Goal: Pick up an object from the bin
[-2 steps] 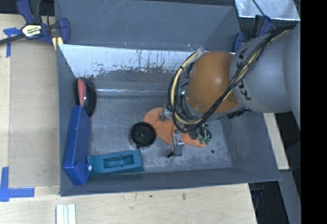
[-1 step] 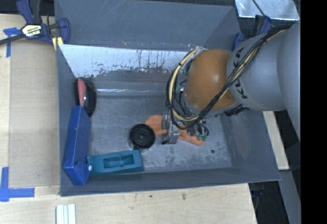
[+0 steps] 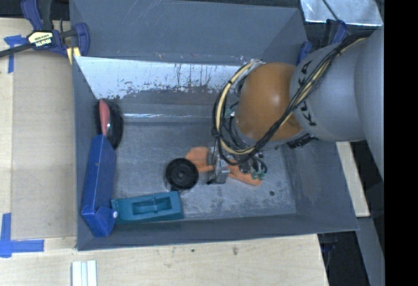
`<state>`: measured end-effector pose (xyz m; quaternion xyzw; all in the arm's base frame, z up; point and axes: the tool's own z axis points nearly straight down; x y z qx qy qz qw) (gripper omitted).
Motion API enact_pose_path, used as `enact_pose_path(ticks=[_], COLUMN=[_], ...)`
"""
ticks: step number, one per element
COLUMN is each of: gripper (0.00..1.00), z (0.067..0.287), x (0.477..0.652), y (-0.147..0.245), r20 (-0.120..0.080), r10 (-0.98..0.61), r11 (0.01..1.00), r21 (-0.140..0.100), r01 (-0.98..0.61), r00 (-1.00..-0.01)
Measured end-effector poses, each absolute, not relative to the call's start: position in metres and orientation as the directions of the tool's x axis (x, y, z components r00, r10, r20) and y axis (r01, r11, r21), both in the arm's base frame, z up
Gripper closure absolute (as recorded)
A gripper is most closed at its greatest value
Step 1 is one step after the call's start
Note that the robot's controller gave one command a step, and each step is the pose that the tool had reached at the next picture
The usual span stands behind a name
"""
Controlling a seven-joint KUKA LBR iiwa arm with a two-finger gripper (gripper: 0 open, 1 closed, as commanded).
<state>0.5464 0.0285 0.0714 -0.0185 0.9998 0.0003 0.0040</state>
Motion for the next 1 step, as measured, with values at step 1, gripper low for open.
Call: enact_pose_path(ticks=[1], gripper=[1.0], z=[0.0714], x=[0.5464], y=[0.0285], r20=[-0.008], r10=[-0.037], r11=[0.999], r21=[0.0], r01=[-0.037], r00=[-0.999])
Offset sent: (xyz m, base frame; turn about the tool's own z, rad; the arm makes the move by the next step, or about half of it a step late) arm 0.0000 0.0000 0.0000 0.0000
